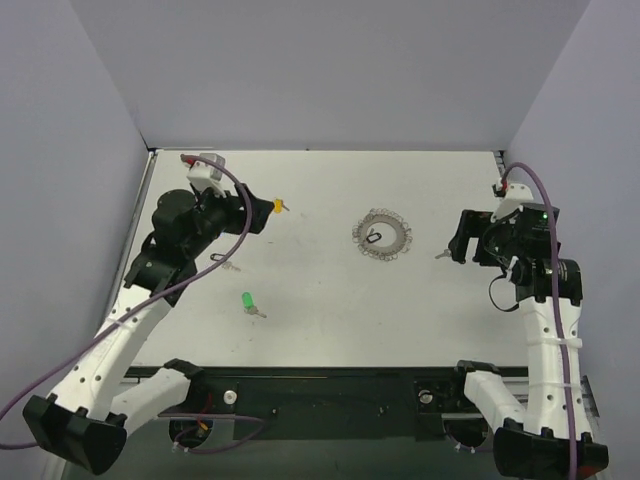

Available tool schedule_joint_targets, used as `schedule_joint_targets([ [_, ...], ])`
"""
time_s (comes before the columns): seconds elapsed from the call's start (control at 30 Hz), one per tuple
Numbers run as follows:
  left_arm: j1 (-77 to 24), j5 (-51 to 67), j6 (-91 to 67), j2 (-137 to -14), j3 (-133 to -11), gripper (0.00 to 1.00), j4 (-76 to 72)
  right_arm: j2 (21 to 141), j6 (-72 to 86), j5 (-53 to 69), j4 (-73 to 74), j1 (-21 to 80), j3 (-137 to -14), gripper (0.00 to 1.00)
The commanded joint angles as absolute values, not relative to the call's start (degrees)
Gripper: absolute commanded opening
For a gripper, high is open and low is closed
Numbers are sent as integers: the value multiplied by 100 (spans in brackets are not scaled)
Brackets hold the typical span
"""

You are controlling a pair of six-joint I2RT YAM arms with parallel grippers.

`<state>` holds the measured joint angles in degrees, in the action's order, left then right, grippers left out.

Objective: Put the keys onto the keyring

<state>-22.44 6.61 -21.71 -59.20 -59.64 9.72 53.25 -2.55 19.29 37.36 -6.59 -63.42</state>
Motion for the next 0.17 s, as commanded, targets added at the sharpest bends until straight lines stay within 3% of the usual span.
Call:
schedule_joint_targets([
  [0.0, -2206, 686, -1872, -5258, -5871, 86, 1836, 5116, 711, 1126, 3401, -738, -6565, 83],
  [0.13, -2206, 651, -1907, -4932, -5775, 86, 2012, 4940, 729, 1151, 3314, -782, -6583, 83],
])
